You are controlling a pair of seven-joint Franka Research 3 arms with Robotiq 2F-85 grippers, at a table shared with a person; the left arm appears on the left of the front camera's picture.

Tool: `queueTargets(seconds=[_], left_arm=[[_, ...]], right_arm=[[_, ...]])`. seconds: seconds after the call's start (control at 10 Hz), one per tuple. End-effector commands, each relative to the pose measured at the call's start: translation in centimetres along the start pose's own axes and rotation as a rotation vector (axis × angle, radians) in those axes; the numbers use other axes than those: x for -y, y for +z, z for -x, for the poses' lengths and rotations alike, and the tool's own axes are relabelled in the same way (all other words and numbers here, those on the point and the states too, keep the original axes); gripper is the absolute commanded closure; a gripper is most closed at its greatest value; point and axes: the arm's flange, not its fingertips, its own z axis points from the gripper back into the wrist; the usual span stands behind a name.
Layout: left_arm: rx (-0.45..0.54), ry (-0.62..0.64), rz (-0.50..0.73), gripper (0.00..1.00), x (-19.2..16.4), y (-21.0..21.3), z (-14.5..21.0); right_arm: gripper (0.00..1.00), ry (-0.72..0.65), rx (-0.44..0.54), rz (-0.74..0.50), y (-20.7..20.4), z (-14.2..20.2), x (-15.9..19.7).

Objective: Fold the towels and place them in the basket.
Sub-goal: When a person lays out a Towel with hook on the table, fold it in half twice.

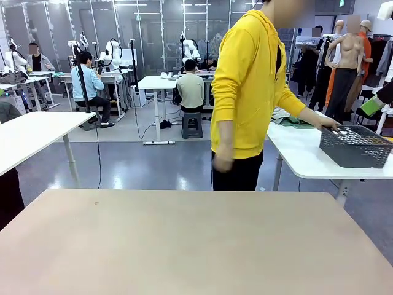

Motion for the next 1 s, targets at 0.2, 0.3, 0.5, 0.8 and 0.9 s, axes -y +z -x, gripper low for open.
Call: queueTargets(seconds=[0.2,0.3,0.5,0.8,0.9], left_arm=[[0.000,-0.008,0.001,0.00,0.10,-0.02,-0.02],[0.000,-0.008,0.001,0.00,0.10,-0.02,-0.02],[0.000,-0.008,0.001,0.00,0.10,-0.02,-0.02],[0.000,-0.008,0.001,0.00,0.10,-0.02,-0.02],[0.000,-0.008,0.001,0.00,0.10,-0.02,-0.02]], right_arm=[[0.00,0.000,0.001,0.001,0.05,-0.04,0.01],[0.00,0.000,0.001,0.001,0.05,-0.04,0.01],[0.00,0.000,0.001,0.001,0.05,-0.04,0.01],[0.00,0.000,0.001,0.001,0.05,-0.04,0.01],[0.00,0.000,0.001,0.001,0.05,-0.04,0.01]])
